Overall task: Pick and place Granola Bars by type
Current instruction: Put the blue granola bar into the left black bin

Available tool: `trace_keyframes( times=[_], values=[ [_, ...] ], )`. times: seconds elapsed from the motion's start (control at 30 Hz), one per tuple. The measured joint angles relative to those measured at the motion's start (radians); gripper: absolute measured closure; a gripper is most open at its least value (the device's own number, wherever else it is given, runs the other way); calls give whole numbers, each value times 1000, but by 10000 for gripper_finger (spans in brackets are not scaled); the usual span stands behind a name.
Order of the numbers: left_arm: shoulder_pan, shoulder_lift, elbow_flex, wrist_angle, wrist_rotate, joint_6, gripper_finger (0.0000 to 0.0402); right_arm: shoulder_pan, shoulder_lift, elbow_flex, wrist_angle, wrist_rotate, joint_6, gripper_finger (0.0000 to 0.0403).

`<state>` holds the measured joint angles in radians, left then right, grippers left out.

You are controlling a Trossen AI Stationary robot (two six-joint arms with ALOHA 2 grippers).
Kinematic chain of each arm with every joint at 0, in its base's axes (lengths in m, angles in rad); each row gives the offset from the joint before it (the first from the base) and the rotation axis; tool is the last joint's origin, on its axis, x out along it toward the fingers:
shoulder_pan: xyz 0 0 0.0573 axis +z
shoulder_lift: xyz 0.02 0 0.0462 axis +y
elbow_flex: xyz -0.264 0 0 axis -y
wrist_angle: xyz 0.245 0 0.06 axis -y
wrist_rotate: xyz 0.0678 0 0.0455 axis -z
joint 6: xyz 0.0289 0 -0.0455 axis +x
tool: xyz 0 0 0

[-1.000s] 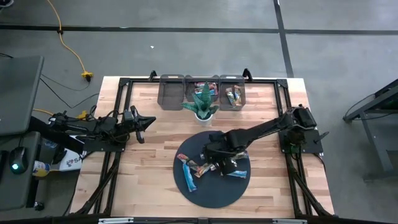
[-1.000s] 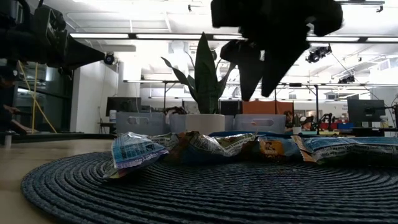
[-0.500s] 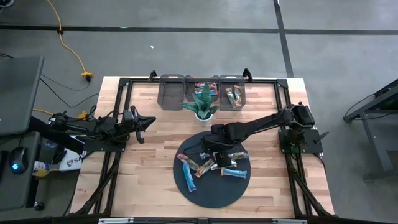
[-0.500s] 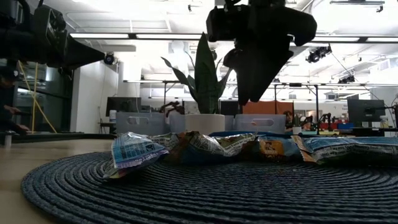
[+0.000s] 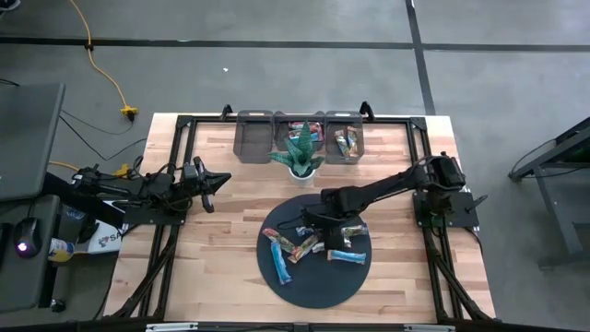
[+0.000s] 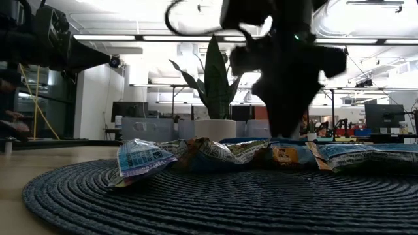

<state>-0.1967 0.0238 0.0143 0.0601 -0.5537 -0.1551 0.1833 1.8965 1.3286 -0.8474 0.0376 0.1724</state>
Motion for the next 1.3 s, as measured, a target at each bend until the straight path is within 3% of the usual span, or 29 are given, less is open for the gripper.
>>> trace_keyframes(
  times=[0.47, 1.3],
  values=[
    [0, 0, 0, 0, 0, 0, 400, 0, 0, -51, 165, -19, 12, 194],
    [0, 0, 0, 0, 0, 0, 400, 0, 23, -51, 185, -24, -21, 194]
  ],
)
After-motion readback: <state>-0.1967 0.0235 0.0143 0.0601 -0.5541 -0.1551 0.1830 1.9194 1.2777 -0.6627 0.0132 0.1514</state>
